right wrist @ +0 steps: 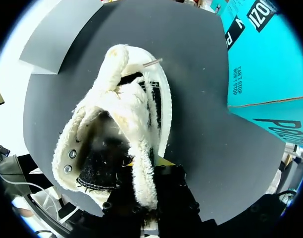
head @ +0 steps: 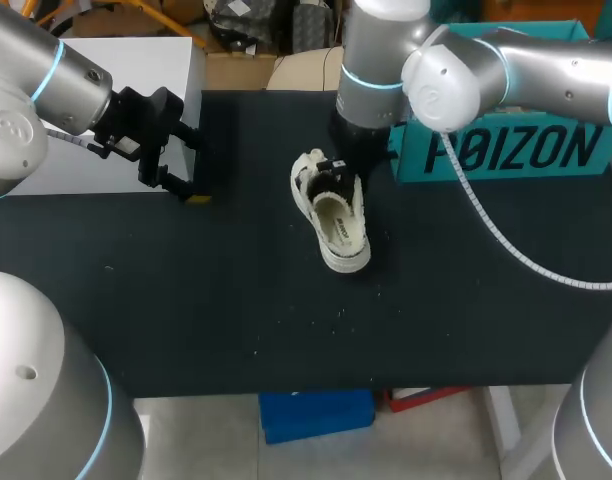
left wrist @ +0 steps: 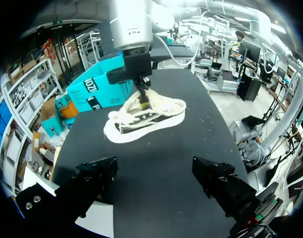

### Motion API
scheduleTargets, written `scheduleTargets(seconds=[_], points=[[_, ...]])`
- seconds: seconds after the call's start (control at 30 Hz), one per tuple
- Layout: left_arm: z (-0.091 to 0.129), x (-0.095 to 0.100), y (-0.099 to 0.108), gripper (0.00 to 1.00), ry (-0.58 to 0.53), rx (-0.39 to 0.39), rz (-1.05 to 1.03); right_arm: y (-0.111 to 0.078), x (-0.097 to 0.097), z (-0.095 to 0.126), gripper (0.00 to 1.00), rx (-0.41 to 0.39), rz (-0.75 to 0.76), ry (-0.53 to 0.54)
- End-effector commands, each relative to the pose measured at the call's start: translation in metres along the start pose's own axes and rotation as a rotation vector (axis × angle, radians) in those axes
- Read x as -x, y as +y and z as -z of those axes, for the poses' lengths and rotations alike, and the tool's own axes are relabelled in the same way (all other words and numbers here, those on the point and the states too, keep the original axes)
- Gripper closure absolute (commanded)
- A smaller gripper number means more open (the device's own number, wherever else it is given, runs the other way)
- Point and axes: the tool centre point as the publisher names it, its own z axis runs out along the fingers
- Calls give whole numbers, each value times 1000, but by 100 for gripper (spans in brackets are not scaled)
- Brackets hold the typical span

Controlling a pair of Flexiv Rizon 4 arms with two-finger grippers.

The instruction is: Take the shoe out of the shoebox, open the shoe tongue, remove and reinsert the insole, then place the shoe into the shoebox

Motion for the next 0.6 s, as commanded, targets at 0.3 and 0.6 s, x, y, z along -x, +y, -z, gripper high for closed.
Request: scheduleTargets(seconds=[0.3, 0.6], points=[[-1, -1, 1, 0, -4, -1, -1, 8, 23, 171, 100, -20, 658, 113], [-1, -1, 1, 0, -4, -1, -1, 31, 40, 268, 100, -335, 1277, -8]])
